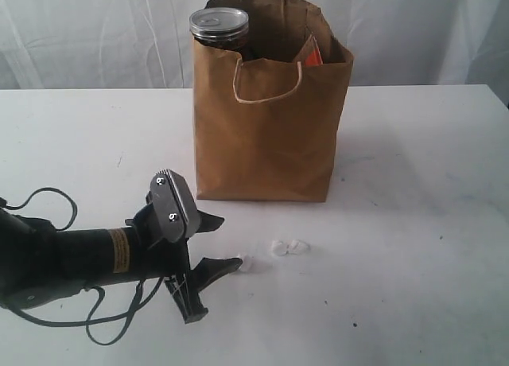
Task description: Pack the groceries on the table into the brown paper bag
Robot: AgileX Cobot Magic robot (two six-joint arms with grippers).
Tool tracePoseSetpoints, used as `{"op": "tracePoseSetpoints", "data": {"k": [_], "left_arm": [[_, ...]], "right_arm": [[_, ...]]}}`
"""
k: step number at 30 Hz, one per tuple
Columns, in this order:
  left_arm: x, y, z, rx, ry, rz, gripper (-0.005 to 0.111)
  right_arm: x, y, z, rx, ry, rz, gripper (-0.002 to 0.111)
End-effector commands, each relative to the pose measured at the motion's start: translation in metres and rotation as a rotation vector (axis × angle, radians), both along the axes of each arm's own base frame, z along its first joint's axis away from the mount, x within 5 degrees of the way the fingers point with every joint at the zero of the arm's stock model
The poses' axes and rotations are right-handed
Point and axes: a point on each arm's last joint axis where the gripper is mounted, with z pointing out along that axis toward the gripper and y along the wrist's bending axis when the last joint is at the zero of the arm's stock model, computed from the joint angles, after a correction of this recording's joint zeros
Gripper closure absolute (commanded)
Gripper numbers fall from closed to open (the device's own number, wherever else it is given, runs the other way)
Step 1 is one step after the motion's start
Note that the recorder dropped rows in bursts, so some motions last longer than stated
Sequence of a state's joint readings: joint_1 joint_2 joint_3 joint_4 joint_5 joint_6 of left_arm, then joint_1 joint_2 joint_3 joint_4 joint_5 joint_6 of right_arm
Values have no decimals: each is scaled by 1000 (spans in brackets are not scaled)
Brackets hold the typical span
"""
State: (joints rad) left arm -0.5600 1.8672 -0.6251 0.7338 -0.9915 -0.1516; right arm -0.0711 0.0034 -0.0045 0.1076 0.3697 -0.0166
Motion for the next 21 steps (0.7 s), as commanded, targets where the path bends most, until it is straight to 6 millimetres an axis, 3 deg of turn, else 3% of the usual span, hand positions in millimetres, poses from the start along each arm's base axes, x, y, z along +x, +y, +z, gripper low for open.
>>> {"op": "tracePoseSetpoints", "data": {"k": [1, 5, 8, 18, 21], "left_arm": [[3, -1, -17, 124, 43, -22, 40], [-2, -3, -23, 155, 35, -109, 41], [-3, -3, -24, 164, 53, -113, 49], [-3, -2, -24, 164, 72, -97, 107], [-3, -5, -20, 103, 84, -92, 107]], "right_arm": [[0, -1, -1, 5, -4, -11, 108], [0, -1, -1, 5, -4, -11, 108], [0, -1, -1, 5, -4, -11, 108], [0, -1, -1, 5, -4, -11, 108], [0, -1, -1, 5, -4, -11, 108]]}}
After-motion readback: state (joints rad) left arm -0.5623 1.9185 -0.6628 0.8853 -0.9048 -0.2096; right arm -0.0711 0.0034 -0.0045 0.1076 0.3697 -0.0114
